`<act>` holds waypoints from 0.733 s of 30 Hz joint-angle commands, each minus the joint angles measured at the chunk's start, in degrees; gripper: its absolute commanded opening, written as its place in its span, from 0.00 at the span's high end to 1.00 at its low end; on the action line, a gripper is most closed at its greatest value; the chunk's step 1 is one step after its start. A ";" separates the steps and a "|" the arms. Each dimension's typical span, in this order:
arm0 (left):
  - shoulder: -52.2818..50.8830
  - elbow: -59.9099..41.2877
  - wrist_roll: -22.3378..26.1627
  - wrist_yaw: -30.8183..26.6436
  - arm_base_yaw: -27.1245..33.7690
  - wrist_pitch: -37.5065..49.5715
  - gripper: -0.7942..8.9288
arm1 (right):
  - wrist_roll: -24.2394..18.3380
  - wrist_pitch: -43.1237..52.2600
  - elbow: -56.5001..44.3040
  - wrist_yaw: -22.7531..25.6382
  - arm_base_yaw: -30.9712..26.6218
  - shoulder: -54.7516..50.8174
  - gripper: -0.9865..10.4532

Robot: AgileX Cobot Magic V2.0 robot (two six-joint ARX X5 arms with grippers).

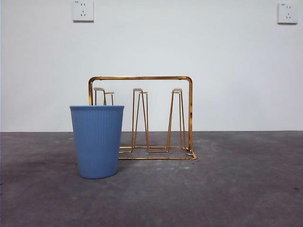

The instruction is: Pick up cup 1,put cup 1 in the cup rack,pick up cup 2,put cup 2 in the cup rack

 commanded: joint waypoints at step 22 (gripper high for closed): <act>19.12 5.75 3.98 -25.46 -20.65 26.64 0.18 | 12.81 25.31 2.25 -4.28 6.80 1.79 0.92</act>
